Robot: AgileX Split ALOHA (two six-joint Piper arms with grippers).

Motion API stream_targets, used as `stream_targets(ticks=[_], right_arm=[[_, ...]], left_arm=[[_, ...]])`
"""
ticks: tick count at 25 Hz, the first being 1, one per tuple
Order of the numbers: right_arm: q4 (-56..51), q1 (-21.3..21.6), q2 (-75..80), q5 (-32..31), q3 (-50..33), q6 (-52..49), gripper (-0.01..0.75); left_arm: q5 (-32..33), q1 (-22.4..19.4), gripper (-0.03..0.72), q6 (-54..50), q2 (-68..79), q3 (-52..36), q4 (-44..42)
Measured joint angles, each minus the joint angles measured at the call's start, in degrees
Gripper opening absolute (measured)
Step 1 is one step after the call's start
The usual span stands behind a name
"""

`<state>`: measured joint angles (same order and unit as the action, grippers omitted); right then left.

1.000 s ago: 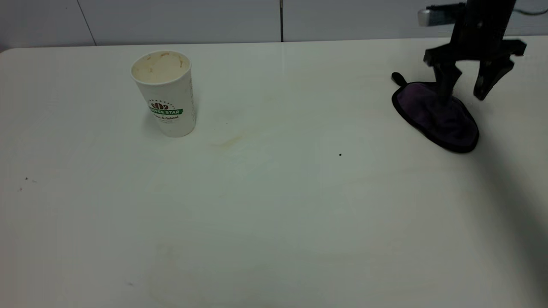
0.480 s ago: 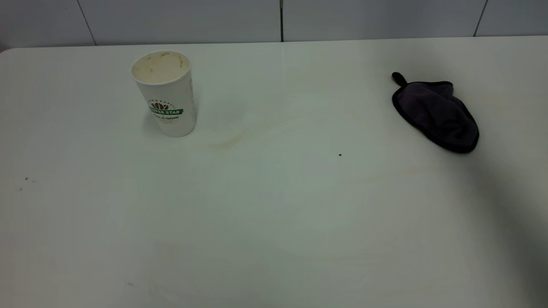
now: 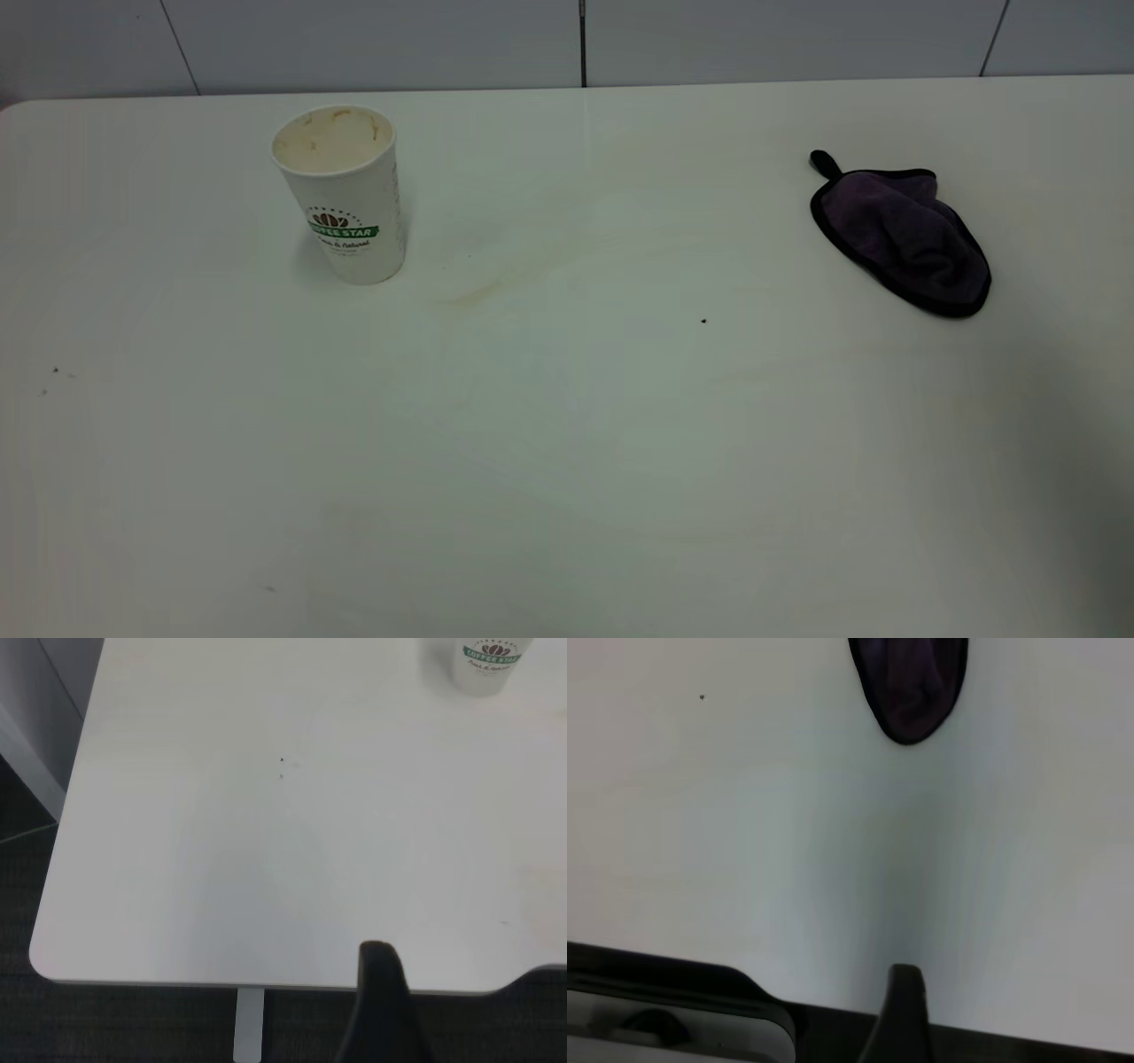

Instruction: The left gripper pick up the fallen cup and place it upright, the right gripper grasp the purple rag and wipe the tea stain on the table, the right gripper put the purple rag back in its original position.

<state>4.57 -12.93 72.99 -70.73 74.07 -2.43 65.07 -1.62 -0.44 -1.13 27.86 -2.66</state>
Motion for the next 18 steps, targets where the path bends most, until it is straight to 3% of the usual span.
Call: stream_targets(ticks=[11, 18], right_arm=[[-0.67, 0.00, -43.85, -0.30, -32.04, -2.53, 0.716], [-3.82, 0.00, -56.77, 4.42, -42.31, 3.28, 0.700]], left_arm=[[0.00, 0.00, 0.564, 0.00, 0.00, 0.00, 0.00], [0.00, 0.00, 0.564, 0.00, 0.00, 0.00, 0.00]])
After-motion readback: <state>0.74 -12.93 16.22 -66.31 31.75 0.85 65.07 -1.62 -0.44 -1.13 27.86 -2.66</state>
